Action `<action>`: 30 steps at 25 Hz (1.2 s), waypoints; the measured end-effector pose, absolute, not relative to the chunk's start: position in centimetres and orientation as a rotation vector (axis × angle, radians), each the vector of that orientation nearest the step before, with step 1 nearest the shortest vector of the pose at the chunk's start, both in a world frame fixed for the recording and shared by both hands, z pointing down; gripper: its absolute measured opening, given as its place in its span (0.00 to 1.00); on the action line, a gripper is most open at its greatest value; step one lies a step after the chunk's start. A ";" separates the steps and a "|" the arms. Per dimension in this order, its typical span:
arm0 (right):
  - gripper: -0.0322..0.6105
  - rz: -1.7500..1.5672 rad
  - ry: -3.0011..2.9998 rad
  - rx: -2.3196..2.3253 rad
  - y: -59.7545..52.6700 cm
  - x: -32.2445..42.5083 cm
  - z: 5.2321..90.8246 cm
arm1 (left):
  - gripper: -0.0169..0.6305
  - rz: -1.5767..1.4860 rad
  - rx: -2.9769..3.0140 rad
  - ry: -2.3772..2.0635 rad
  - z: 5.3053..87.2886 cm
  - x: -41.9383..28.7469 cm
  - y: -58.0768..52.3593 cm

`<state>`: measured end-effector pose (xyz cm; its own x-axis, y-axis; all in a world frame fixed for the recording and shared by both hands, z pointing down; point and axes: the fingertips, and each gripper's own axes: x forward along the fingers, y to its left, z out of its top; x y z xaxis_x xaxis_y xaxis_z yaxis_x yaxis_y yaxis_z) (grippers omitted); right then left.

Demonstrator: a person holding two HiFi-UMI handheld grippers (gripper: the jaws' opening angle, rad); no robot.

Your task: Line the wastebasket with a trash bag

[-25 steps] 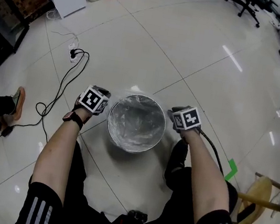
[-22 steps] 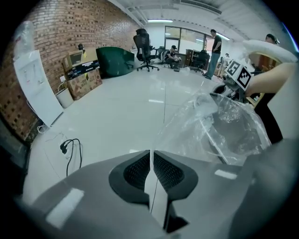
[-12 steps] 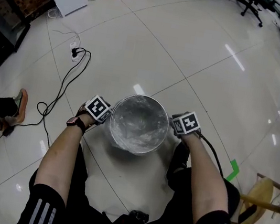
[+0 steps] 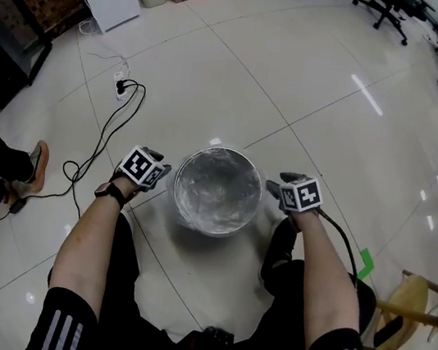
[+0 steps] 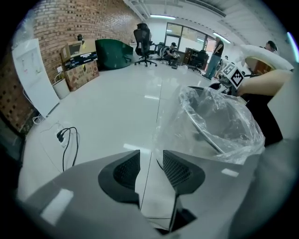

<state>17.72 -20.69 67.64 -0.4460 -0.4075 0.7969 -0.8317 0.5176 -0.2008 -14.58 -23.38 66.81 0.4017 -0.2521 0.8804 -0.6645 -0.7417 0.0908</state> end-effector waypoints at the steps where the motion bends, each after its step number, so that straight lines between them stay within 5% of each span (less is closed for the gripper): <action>1: 0.41 0.783 -2.067 0.998 -20.3 17.7 67.5 | 0.25 1.294 2.243 -0.790 66.2 -14.8 -23.1; 19: 0.41 0.443 -2.137 0.463 -9.7 13.0 61.8 | 0.36 1.550 2.623 -0.449 58.5 -10.2 -11.1; 27: 0.41 0.420 -2.123 0.430 -8.3 11.8 62.9 | 0.36 2.074 2.875 -0.065 59.2 -5.8 -7.8; 30: 0.41 0.426 -2.131 0.432 -8.3 11.4 63.0 | 0.21 2.095 2.861 -0.053 60.5 -5.5 -7.4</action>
